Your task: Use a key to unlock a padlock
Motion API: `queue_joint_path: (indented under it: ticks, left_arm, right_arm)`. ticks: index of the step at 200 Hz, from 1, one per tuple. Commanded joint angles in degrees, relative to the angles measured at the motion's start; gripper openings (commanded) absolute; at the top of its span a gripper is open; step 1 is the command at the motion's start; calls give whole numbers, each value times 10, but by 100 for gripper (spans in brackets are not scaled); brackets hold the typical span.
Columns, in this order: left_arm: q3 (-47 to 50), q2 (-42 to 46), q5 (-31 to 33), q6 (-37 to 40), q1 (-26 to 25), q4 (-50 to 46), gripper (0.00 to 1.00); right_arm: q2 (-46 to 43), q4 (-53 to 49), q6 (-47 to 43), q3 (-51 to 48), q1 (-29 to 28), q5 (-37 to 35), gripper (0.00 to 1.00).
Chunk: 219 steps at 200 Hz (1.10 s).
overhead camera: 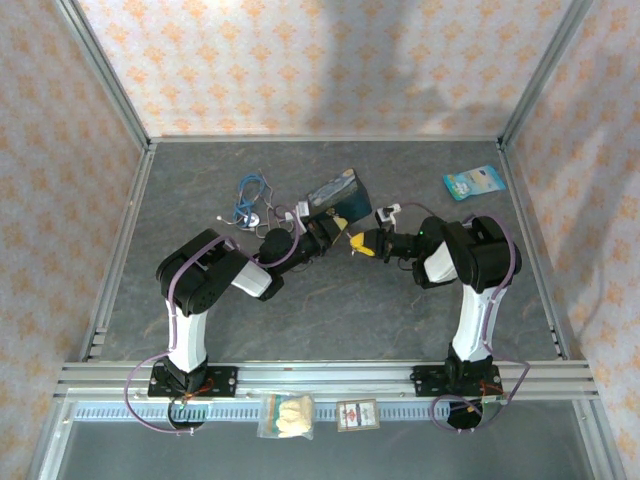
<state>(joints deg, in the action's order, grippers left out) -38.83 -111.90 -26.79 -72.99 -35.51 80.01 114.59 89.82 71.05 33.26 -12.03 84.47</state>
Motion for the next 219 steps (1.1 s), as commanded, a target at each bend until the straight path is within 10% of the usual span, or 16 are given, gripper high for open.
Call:
queue_joint_path:
  ticks: [1, 93, 160, 219]
  left_arm:
    - [2, 1, -172, 19, -54, 92, 0]
    - [-23, -3, -193, 43, -81, 33, 0]
    - [-36, 22, -178, 87, -70, -85, 0]
    - [-51, 22, -163, 78, -65, -121, 0]
  right_arm:
    - [1, 37, 35, 47, -7, -71, 0]
    - [13, 9, 26, 108, -23, -92, 0]
    - [-85, -572, -410, 168, -22, -150, 0]
    - [-115, -569, -441, 131, -24, -187, 0]
